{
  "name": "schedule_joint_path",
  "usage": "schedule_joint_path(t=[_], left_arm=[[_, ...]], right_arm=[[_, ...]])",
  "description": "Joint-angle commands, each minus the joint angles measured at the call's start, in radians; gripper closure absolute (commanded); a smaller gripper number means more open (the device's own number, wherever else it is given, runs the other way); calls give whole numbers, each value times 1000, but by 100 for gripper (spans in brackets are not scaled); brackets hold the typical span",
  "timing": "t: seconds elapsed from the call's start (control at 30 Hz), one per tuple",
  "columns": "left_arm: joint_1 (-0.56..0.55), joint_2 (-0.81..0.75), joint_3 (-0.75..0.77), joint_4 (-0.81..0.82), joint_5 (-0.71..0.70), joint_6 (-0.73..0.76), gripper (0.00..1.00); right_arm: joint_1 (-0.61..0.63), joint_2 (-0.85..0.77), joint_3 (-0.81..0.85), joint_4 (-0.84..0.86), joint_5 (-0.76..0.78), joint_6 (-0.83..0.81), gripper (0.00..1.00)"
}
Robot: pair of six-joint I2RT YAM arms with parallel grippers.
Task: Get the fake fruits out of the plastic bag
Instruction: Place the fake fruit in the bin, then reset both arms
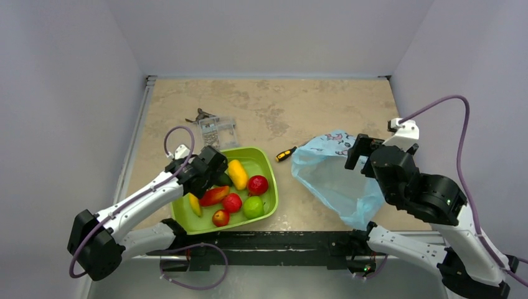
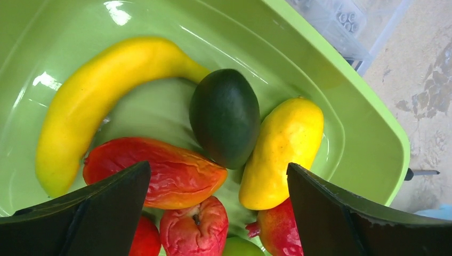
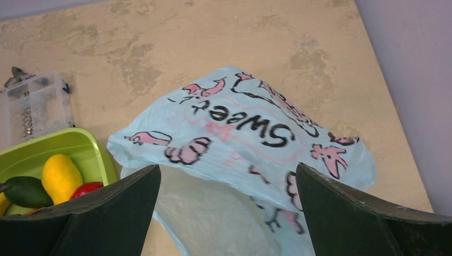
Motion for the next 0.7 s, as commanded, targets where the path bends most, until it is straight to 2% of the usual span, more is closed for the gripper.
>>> schedule_joint_path(t=[0.0,0.13,0.3,0.57,0.67], left_arm=[[8,-51,26,1,20,36,0],[8,-127,60,-26,32,87,0],[8,-246,140,-53,59,183,0],[8,-421,360,-21,184,492,0],[8,-477,447,39,242,615,0]], right_arm=[[-1,-15,73,-15,30,-64,1],[-1,-56,130,11,-17,-94,1],[-2,-135,138,134,-79,-170,1],[-1,-160,214,284,-30,-262,1],[-1,-180,227,352,-52,-290,1]])
